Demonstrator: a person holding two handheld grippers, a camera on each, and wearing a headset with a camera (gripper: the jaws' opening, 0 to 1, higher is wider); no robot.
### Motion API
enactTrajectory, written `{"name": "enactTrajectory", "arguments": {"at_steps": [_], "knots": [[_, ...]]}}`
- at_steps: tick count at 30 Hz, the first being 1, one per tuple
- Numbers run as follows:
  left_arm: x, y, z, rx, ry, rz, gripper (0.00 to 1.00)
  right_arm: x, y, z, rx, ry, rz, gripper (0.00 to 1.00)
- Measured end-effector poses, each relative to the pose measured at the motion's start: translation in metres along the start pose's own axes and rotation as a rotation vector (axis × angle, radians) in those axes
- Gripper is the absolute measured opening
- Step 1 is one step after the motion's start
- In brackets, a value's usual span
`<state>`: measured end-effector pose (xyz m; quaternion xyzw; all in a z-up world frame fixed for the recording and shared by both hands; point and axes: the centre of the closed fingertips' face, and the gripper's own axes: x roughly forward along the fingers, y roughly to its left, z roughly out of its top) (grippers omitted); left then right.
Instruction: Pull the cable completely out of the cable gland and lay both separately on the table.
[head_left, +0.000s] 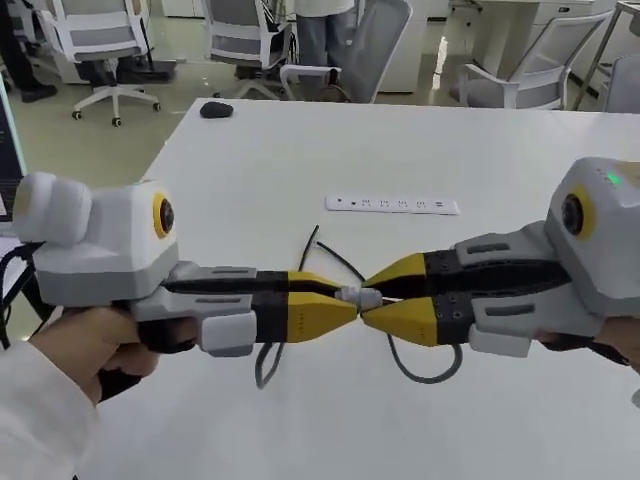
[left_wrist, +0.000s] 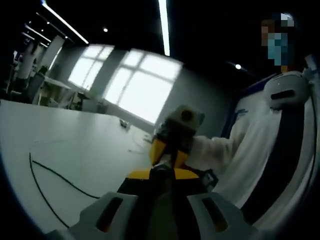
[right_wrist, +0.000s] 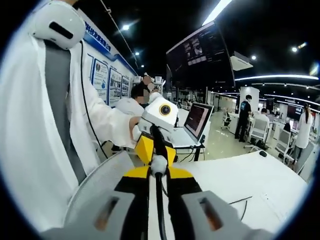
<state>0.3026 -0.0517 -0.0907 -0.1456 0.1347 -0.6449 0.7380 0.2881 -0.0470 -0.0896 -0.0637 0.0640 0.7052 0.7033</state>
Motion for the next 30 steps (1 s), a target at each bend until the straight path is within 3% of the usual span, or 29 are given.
{"name": "enactTrajectory", "arguments": {"at_steps": [2,3,4,5,7,9,13,19,25,30], "knots": [[0.001,0.001,-0.002,0.114,0.031,0.029,0.14,-0.003,-0.005,0.001,0.129,-0.030,-0.003,0.14],[0.000,-0.001,-0.005,0.156,0.054,0.021,0.14,-0.004,-0.008,0.005,0.198,-0.068,-0.004,0.22],[0.000,-0.001,-0.006,0.227,0.071,0.031,0.15,-0.007,-0.008,0.009,0.319,-0.104,0.014,0.34],[0.000,-0.002,-0.006,0.265,0.076,0.035,0.15,-0.009,-0.009,0.010,0.386,-0.124,0.026,0.37],[0.000,-0.005,-0.004,0.301,0.068,0.035,0.15,-0.014,-0.009,0.012,0.391,-0.156,0.048,0.26],[0.000,-0.006,0.001,0.336,0.039,0.039,0.15,-0.015,-0.011,0.007,0.419,-0.153,0.036,0.26],[-0.001,-0.006,0.007,0.345,0.006,0.041,0.15,-0.013,-0.007,0.005,0.459,-0.161,0.055,0.26],[0.000,-0.007,0.006,0.352,0.015,0.034,0.15,-0.010,-0.004,0.008,0.481,-0.183,0.075,0.15],[0.002,-0.011,0.009,0.358,0.003,0.027,0.15,-0.009,-0.002,0.009,0.489,-0.186,0.091,0.12],[0.003,-0.013,0.007,0.349,0.022,0.025,0.15,-0.009,0.002,0.008,0.437,-0.136,0.087,0.11]]}}
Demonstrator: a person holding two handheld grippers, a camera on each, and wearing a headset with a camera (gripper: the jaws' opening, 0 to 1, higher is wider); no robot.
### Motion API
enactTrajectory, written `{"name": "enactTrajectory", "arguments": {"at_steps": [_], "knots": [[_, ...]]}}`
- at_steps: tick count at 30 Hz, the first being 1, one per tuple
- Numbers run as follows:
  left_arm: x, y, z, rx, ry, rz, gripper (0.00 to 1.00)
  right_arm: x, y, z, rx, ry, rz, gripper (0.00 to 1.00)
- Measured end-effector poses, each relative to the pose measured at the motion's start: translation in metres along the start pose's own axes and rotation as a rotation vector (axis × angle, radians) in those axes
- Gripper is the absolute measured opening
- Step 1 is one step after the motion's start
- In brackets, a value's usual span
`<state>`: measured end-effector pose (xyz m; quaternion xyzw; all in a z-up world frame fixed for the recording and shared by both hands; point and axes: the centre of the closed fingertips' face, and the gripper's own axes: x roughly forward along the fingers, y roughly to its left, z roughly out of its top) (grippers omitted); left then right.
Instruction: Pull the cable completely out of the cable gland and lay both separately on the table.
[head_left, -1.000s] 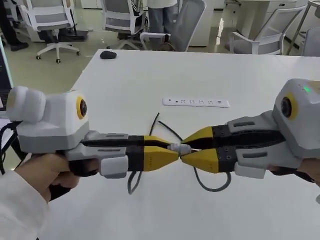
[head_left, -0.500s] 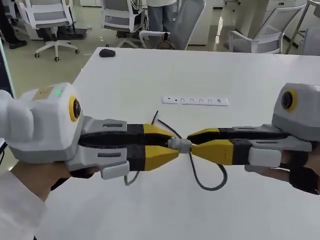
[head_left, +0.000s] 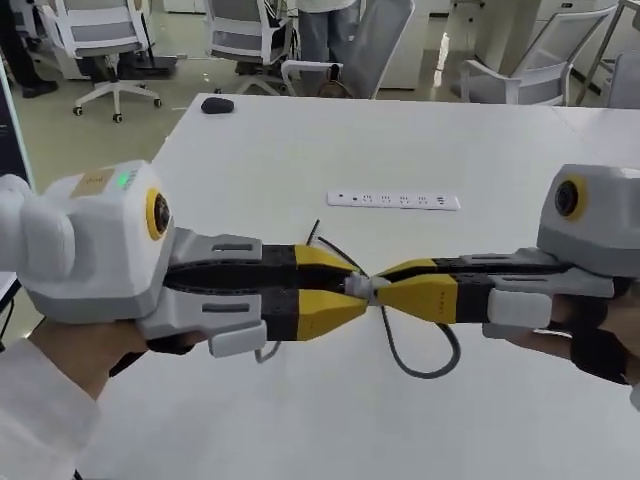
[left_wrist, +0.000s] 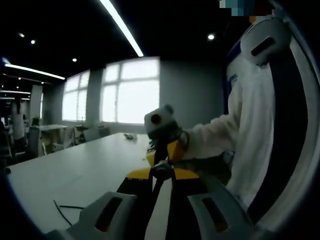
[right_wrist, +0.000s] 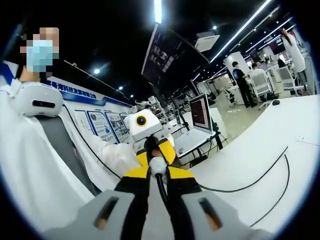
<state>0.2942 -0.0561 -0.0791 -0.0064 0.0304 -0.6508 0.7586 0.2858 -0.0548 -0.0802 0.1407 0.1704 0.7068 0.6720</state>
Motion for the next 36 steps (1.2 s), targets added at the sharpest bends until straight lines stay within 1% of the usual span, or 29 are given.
{"name": "enactTrajectory", "arguments": {"at_steps": [2,4,5,7,8,9,10,11,12,13,15,16,17,18,19,21,23,26,27,29,31,32,33,34,35,36], "knots": [[0.000,0.000,0.001,-0.017,-0.002,-0.004,0.15,0.000,0.001,0.000,-0.048,0.014,-0.010,0.11],[0.000,0.000,0.002,-0.021,-0.005,-0.001,0.15,0.000,0.003,0.001,-0.059,0.025,-0.019,0.10],[0.000,-0.001,0.003,-0.038,-0.009,-0.004,0.14,0.000,0.003,0.001,-0.083,0.039,-0.021,0.10],[0.000,0.001,0.003,-0.077,-0.023,0.002,0.14,-0.001,0.001,0.002,-0.144,0.059,-0.040,0.10],[0.000,0.001,0.004,-0.122,-0.044,-0.002,0.14,0.000,0.002,0.002,-0.180,0.075,-0.048,0.09],[0.000,0.003,0.004,-0.141,-0.054,-0.002,0.14,0.000,0.001,0.004,-0.201,0.076,-0.054,0.09],[-0.001,0.005,0.005,-0.167,-0.071,0.009,0.14,0.000,0.000,0.005,-0.230,0.090,-0.070,0.09],[-0.001,0.005,0.005,-0.188,-0.079,0.009,0.14,0.001,0.000,0.005,-0.253,0.103,-0.074,0.09],[-0.001,0.006,0.004,-0.194,-0.082,0.012,0.14,0.001,0.000,0.005,-0.274,0.118,-0.079,0.09],[-0.001,0.006,0.002,-0.207,-0.080,0.011,0.14,0.001,-0.001,0.003,-0.301,0.147,-0.084,0.09],[-0.001,0.006,0.000,-0.241,-0.078,0.014,0.14,0.002,-0.002,0.002,-0.378,0.174,-0.096,0.09],[-0.002,0.007,-0.001,-0.270,-0.079,0.011,0.14,0.003,-0.001,0.002,-0.399,0.181,-0.099,0.09],[-0.002,0.008,-0.001,-0.282,-0.083,0.013,0.14,0.003,-0.001,0.002,-0.412,0.181,-0.102,0.09],[-0.002,0.008,-0.002,-0.303,-0.086,0.013,0.14,0.004,-0.001,0.001,-0.440,0.185,-0.103,0.09],[-0.002,0.008,-0.003,-0.351,-0.090,0.012,0.14,0.004,-0.002,0.001,-0.467,0.191,-0.103,0.09],[-0.003,0.009,-0.004,-0.374,-0.094,0.013,0.14,0.005,-0.002,-0.001,-0.504,0.199,-0.107,0.10],[-0.003,0.010,-0.006,-0.402,-0.096,0.013,0.14,0.005,-0.002,-0.002,-0.499,0.196,-0.105,0.10],[-0.003,0.010,-0.009,-0.432,-0.083,0.014,0.14,0.005,-0.004,-0.005,-0.556,0.212,-0.113,0.10],[-0.003,0.009,-0.010,-0.464,-0.084,0.010,0.14,0.005,-0.004,-0.005,-0.593,0.213,-0.115,0.10],[-0.003,0.009,-0.009,-0.499,-0.094,0.003,0.14,0.005,-0.002,-0.005,-0.601,0.202,-0.110,0.10],[-0.002,0.009,-0.009,-0.502,-0.099,-0.001,0.14,0.005,-0.002,-0.004,-0.607,0.195,-0.105,0.10],[-0.002,0.009,-0.010,-0.518,-0.100,0.000,0.14,0.004,-0.003,-0.004,-0.615,0.195,-0.105,0.10],[-0.002,0.010,-0.010,-0.517,-0.101,0.000,0.14,0.004,-0.004,-0.004,-0.635,0.193,-0.108,0.11],[-0.001,0.010,-0.010,-0.505,-0.098,0.001,0.14,0.004,-0.005,-0.004,-0.630,0.191,-0.108,0.11],[-0.001,0.009,-0.011,-0.479,-0.094,-0.001,0.14,0.004,-0.005,-0.006,-0.565,0.186,-0.096,0.11],[0.000,0.009,-0.011,-0.433,-0.088,0.001,0.14,0.003,-0.006,-0.006,-0.505,0.172,-0.095,0.12]]}}
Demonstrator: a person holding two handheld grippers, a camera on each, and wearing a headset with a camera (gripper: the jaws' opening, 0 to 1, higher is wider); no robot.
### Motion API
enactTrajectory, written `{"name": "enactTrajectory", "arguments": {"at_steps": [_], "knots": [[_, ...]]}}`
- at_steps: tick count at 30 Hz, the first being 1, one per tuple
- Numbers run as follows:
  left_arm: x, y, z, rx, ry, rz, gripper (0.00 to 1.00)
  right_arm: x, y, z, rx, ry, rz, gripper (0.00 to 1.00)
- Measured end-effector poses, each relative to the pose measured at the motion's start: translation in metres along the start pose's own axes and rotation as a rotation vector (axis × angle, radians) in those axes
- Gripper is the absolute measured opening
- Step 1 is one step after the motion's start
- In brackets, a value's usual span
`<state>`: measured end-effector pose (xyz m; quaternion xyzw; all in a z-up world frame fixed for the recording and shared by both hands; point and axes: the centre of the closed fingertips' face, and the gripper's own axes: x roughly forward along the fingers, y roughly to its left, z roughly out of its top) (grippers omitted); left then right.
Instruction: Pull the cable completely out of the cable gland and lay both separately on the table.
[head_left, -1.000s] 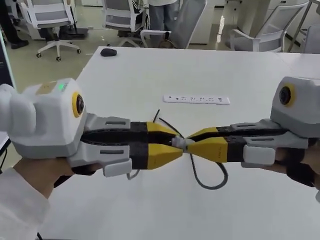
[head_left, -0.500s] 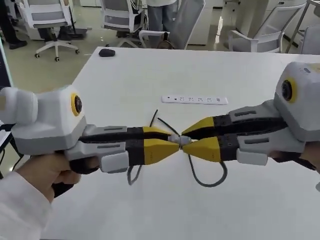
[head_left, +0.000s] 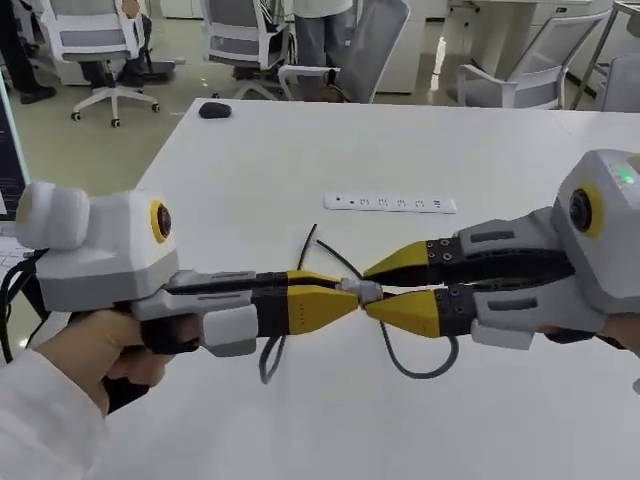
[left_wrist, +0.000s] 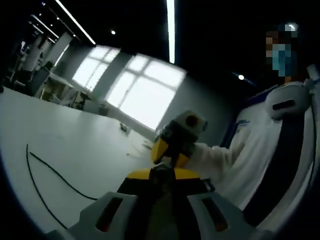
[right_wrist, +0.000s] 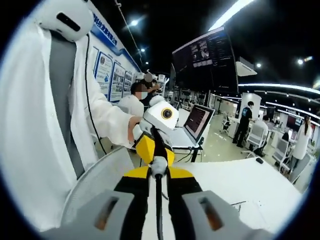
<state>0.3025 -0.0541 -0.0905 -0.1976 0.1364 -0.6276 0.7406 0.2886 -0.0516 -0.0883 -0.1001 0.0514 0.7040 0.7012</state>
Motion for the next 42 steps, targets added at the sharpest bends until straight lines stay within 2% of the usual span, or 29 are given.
{"name": "enactTrajectory", "arguments": {"at_steps": [1,2,4,5,6,8,12,15,19,24,27,33,37,39,42], "knots": [[0.001,-0.001,0.002,0.047,-0.006,0.002,0.14,-0.001,-0.002,-0.001,0.101,-0.018,0.001,0.12],[0.000,-0.002,0.004,0.089,-0.014,0.000,0.14,-0.002,-0.005,-0.001,0.153,-0.039,-0.001,0.14],[-0.001,-0.004,0.004,0.186,-0.004,0.008,0.15,-0.004,-0.008,-0.002,0.255,-0.078,0.005,0.22],[-0.002,-0.005,0.004,0.223,0.005,0.010,0.15,-0.005,-0.010,-0.002,0.289,-0.098,-0.002,0.24],[-0.002,-0.006,0.003,0.271,0.015,0.008,0.15,-0.007,-0.010,-0.001,0.342,-0.129,0.014,0.23],[-0.002,-0.007,0.004,0.335,0.018,0.015,0.15,-0.010,-0.012,0.000,0.384,-0.162,0.021,0.23],[-0.002,-0.010,0.005,0.382,0.014,0.008,0.15,-0.010,-0.008,0.002,0.475,-0.200,0.065,0.23],[-0.001,-0.009,0.005,0.391,0.015,0.006,0.15,-0.009,-0.007,0.001,0.476,-0.201,0.067,0.21],[0.000,-0.008,0.004,0.392,0.018,0.005,0.15,-0.008,-0.004,0.001,0.475,-0.204,0.073,0.13],[0.002,-0.007,0.005,0.385,0.017,0.003,0.15,-0.007,-0.003,0.001,0.482,-0.204,0.075,0.12],[0.002,-0.007,0.006,0.373,0.021,0.001,0.15,-0.008,-0.001,0.002,0.411,-0.188,0.066,0.11],[0.001,-0.004,0.009,0.276,0.006,0.001,0.15,-0.007,-0.002,0.006,0.265,-0.161,0.036,0.11],[0.000,-0.003,0.009,0.218,0.000,-0.001,0.15,-0.006,-0.002,0.006,0.216,-0.150,0.028,0.11],[0.000,-0.003,0.007,0.212,0.004,0.002,0.15,-0.005,-0.002,0.004,0.185,-0.137,0.023,0.11],[0.000,-0.001,0.005,0.201,0.010,0.007,0.15,-0.004,-0.002,0.002,0.181,-0.131,0.023,0.12]]}}
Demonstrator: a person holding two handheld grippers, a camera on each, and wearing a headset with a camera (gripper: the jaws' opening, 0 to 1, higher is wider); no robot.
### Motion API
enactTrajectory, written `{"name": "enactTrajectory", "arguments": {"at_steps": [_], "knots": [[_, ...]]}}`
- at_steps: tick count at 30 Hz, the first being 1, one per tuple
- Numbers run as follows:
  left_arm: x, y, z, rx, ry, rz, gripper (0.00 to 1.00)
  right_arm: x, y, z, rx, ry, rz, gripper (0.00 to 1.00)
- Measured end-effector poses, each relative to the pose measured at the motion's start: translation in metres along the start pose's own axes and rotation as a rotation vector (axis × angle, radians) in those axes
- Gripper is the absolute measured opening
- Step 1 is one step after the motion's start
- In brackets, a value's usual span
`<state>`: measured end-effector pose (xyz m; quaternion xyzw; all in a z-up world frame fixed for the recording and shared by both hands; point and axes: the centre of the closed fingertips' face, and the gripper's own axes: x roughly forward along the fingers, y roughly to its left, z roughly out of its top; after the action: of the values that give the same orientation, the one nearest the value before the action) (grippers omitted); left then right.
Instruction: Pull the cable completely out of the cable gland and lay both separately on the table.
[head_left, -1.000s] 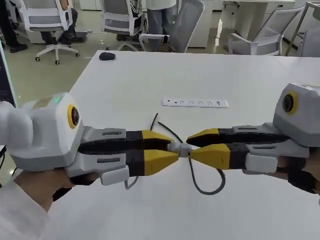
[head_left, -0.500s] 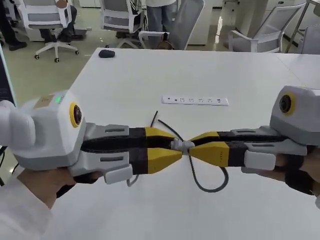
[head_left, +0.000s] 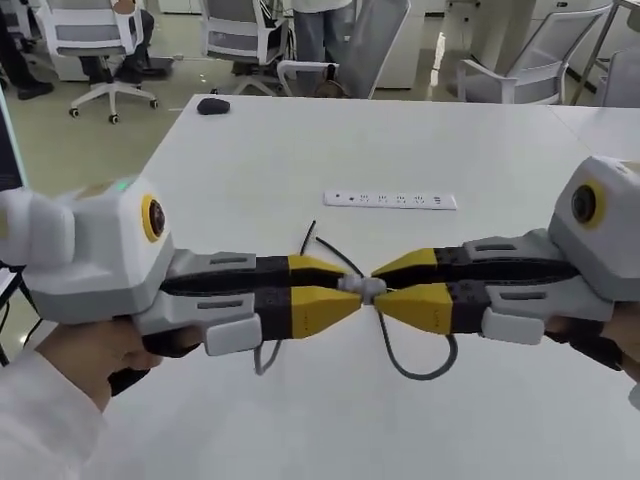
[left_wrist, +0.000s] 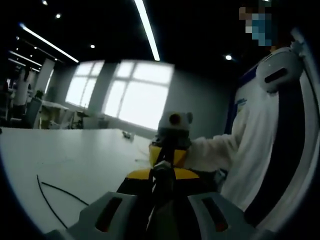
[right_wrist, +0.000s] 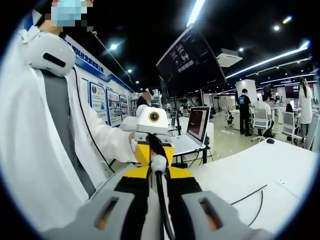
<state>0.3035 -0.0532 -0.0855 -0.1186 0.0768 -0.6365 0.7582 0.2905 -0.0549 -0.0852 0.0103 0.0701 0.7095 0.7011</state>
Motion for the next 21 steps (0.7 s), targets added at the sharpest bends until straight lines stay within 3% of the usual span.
{"name": "enactTrajectory", "arguments": {"at_steps": [3,5,7,17,19,21], "knots": [[-0.001,0.000,-0.002,-0.001,0.005,0.001,0.15,-0.001,0.000,-0.001,-0.004,-0.007,0.006,0.12],[-0.002,0.000,-0.004,0.004,0.012,0.004,0.15,-0.003,-0.001,0.003,0.037,-0.035,0.007,0.24],[-0.004,0.000,-0.004,0.009,0.014,0.008,0.15,-0.007,-0.004,0.001,0.038,-0.033,-0.002,0.28],[-0.005,0.001,0.000,0.028,0.000,0.013,0.15,-0.011,-0.007,-0.013,0.074,0.005,-0.013,0.18],[-0.004,0.001,0.000,0.030,-0.003,0.012,0.15,-0.011,-0.007,-0.016,0.060,0.014,-0.011,0.08],[-0.004,0.002,0.001,0.038,-0.005,0.017,0.15,-0.011,-0.006,-0.015,0.053,0.006,-0.012,0.05]]}}
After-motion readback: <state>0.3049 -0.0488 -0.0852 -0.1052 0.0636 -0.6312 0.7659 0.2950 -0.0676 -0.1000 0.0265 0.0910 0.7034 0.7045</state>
